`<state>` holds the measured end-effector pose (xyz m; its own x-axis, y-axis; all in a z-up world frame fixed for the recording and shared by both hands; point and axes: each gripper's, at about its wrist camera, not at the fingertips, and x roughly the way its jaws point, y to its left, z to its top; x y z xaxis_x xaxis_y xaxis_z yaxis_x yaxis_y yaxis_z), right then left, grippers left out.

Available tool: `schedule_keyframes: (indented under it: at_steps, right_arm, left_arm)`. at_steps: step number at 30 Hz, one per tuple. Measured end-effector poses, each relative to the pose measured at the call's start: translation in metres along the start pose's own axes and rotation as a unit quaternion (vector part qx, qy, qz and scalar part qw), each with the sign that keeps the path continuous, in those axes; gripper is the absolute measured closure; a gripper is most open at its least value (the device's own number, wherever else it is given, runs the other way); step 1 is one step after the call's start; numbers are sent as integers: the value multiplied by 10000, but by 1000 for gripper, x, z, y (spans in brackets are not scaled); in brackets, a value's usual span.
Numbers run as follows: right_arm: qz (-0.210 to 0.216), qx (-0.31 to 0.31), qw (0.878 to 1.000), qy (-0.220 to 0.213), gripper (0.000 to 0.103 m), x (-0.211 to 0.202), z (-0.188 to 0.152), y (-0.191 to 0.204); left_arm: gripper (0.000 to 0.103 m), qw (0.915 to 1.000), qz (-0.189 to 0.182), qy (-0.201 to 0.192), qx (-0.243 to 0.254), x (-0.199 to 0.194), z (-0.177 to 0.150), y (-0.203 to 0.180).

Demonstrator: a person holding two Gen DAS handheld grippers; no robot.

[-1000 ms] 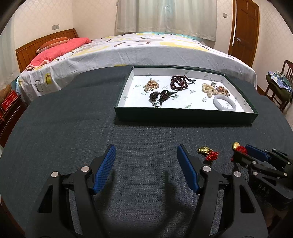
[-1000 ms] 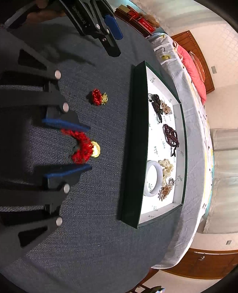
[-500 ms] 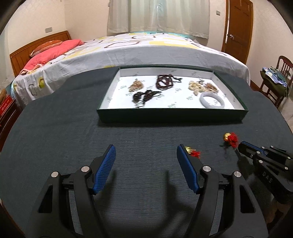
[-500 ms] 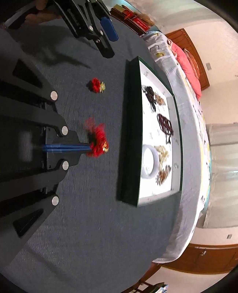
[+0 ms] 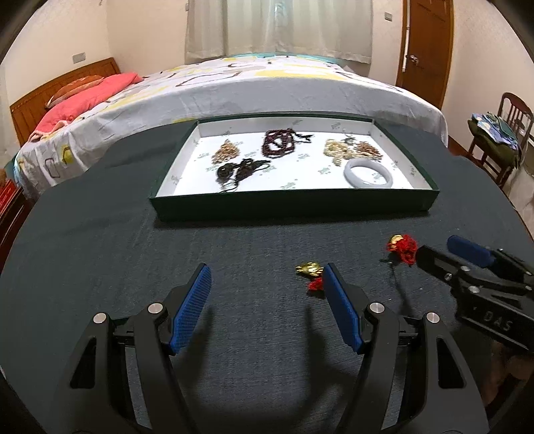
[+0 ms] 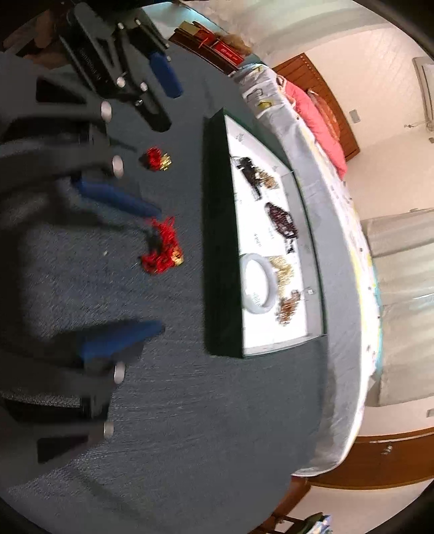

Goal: Organize jewelry
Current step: 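Close the right gripper on one red-tasseled charm while the left gripper grasps the other, then carry both red-tasseled charms over the box and lower them inside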

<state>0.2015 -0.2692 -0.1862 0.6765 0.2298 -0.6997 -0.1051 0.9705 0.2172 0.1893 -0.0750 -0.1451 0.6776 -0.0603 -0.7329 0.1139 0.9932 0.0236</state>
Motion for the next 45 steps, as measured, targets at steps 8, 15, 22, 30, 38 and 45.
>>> schedule_keyframes:
  at_steps: [8,15,22,30,38,45]
  right_arm:
    - [-109,-343,9989,287,38,32,9,17]
    - [-182,-305,9986,381,82,31,8,7]
    - [-241,-197,9991,301,86,19,4,-6]
    - [-180,-67,9994,298,86,15,1,-16]
    - [-131,-69,9995,282,86,13,2,-14]
    - [-103,-110,9995,275,86,12,3,-9]
  left_arm:
    - [36,9998,47,84,-165,6,-4,16]
    - [36,9998,-96,89,-123,7,-4,8]
    - [36,9997,-218,81,3,9,-2,-8]
    - [48,9990,-371,220,145,24,-4,-24]
    - [85,9977,-598,319,90,33,-7,-21]
    - [89,9979,-613,164,103,28,-5,-15]
